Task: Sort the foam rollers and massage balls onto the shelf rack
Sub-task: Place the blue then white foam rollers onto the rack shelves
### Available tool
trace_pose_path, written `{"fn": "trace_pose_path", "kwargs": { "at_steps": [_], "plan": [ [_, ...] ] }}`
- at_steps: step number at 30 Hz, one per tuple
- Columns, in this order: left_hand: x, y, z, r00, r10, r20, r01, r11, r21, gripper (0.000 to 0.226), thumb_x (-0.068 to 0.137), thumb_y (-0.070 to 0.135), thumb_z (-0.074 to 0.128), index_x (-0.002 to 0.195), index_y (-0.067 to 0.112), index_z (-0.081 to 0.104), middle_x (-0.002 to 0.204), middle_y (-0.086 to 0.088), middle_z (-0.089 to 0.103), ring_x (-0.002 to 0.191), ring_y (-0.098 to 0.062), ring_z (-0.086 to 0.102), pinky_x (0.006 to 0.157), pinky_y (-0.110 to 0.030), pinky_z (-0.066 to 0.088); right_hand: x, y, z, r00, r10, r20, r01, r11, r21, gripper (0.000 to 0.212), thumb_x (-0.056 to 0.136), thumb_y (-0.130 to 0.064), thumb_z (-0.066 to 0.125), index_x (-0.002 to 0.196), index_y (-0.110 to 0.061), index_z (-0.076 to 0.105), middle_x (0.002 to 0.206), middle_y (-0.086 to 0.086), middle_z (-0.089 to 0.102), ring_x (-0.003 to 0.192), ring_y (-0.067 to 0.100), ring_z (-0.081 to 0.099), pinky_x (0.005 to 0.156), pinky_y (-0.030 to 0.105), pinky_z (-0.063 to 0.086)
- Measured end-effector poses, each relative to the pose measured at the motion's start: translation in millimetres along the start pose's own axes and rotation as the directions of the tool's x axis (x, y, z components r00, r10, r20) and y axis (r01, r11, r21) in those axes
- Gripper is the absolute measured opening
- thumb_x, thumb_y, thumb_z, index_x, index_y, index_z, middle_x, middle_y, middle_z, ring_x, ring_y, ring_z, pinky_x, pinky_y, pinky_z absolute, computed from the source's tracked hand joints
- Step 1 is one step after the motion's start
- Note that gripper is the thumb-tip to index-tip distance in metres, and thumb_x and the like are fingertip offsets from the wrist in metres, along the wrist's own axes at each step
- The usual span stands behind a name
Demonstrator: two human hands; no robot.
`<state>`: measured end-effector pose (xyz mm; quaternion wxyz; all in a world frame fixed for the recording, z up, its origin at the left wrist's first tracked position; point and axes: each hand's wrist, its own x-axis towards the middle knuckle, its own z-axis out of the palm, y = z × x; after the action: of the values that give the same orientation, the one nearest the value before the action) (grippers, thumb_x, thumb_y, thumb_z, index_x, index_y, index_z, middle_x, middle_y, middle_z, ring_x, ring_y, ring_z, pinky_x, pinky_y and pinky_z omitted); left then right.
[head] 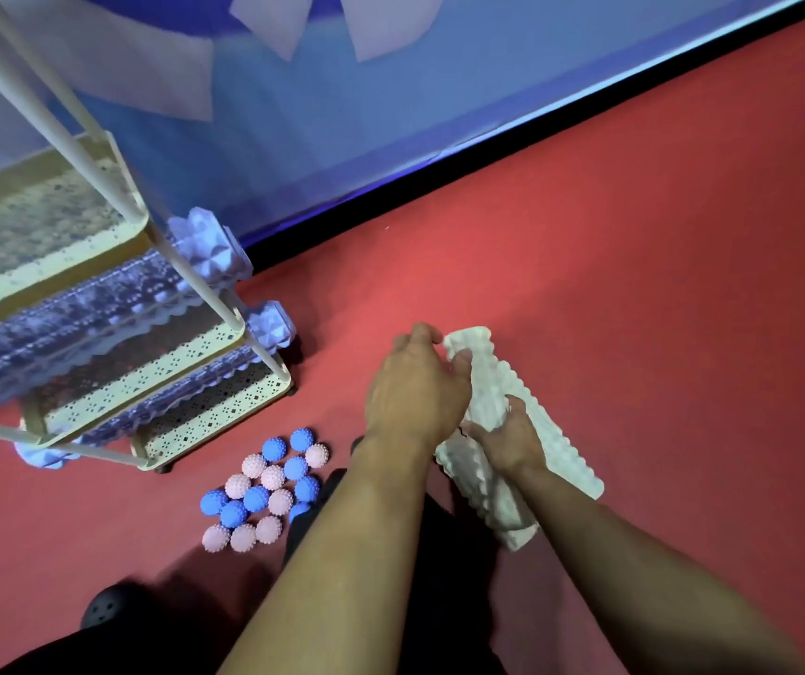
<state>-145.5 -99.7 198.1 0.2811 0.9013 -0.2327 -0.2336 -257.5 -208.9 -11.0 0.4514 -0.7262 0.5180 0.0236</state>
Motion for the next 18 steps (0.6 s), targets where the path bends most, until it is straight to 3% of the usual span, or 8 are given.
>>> {"fn": "trace_pose_path", "kwargs": {
  "at_steps": [4, 7, 10, 13, 15, 18],
  "plan": [
    [3, 13, 4, 0.993, -0.074, -0.096, 0.056, 0.983, -0.176, 0.049, 0.096, 0.051, 0.052, 0.135, 0.02, 0.049, 0.137, -0.002, 0.054, 0.125, -0.024, 0.054, 0.097, -0.036, 0.043, -32, -80, -50, 0.983, -0.077, -0.168, 0.135, 0.92, 0.369, 0.072, 0.079, -0.044, 0.082, 0.133, -0.017, 0.043, 0.109, -0.01, 0.063, 0.101, 0.015, 0.064, 0.089, 0.036, 0.052],
    [-4, 14, -7, 0.97, -0.14, -0.2, 0.071, 0.945, -0.318, 0.055, 0.095, 0.055, 0.052, 0.138, 0.02, 0.048, 0.139, -0.003, 0.052, 0.128, -0.024, 0.051, 0.107, -0.04, 0.041, -57, -132, -80, 0.964, -0.098, -0.248, 0.226, 0.794, 0.564, 0.077, 0.075, -0.041, 0.085, 0.136, -0.017, 0.044, 0.117, -0.006, 0.064, 0.106, 0.013, 0.064, 0.097, 0.037, 0.052],
    [-20, -5, -32, 0.934, -0.243, -0.26, 0.079, 0.854, -0.514, 0.065, 0.092, 0.061, 0.054, 0.143, 0.021, 0.044, 0.145, -0.004, 0.046, 0.134, -0.024, 0.046, 0.113, -0.039, 0.036, -88, -174, -91, 0.958, -0.174, -0.229, 0.286, 0.637, 0.715, 0.08, 0.068, -0.042, 0.089, 0.133, -0.02, 0.048, 0.121, -0.002, 0.069, 0.109, 0.018, 0.069, 0.098, 0.048, 0.055],
    [-42, -43, -67, 0.912, -0.296, -0.284, 0.041, 0.754, -0.656, 0.077, 0.081, 0.076, 0.053, 0.138, 0.024, 0.049, 0.142, 0.0, 0.052, 0.127, -0.019, 0.052, 0.112, -0.042, 0.039, -123, -212, -79, 0.945, -0.298, -0.131, 0.258, 0.439, 0.86, 0.065, 0.078, -0.03, 0.086, 0.135, -0.019, 0.055, 0.125, 0.002, 0.071, 0.115, 0.022, 0.068, 0.104, 0.049, 0.051],
    [-62, -72, -98, 0.923, -0.29, -0.254, -0.008, 0.643, -0.765, 0.073, 0.079, 0.08, 0.057, 0.127, 0.025, 0.059, 0.125, 0.003, 0.067, 0.113, -0.014, 0.063, 0.107, -0.045, 0.047, -154, -237, -60, 0.926, -0.378, 0.01, 0.144, 0.378, 0.915, 0.063, 0.083, -0.033, 0.082, 0.139, -0.022, 0.054, 0.13, 0.001, 0.069, 0.119, 0.021, 0.066, 0.108, 0.047, 0.046],
    [-91, -110, -147, 0.95, -0.274, -0.148, -0.055, 0.32, -0.946, 0.062, 0.083, 0.068, 0.067, 0.127, 0.025, 0.06, 0.12, 0.001, 0.072, 0.111, -0.019, 0.069, 0.091, -0.052, 0.057, -203, -277, -21, 0.889, -0.43, 0.16, 0.008, 0.363, 0.932, 0.058, 0.086, -0.031, 0.079, 0.139, -0.023, 0.056, 0.13, 0.001, 0.069, 0.12, 0.02, 0.066, 0.11, 0.046, 0.045]
  ]
}}
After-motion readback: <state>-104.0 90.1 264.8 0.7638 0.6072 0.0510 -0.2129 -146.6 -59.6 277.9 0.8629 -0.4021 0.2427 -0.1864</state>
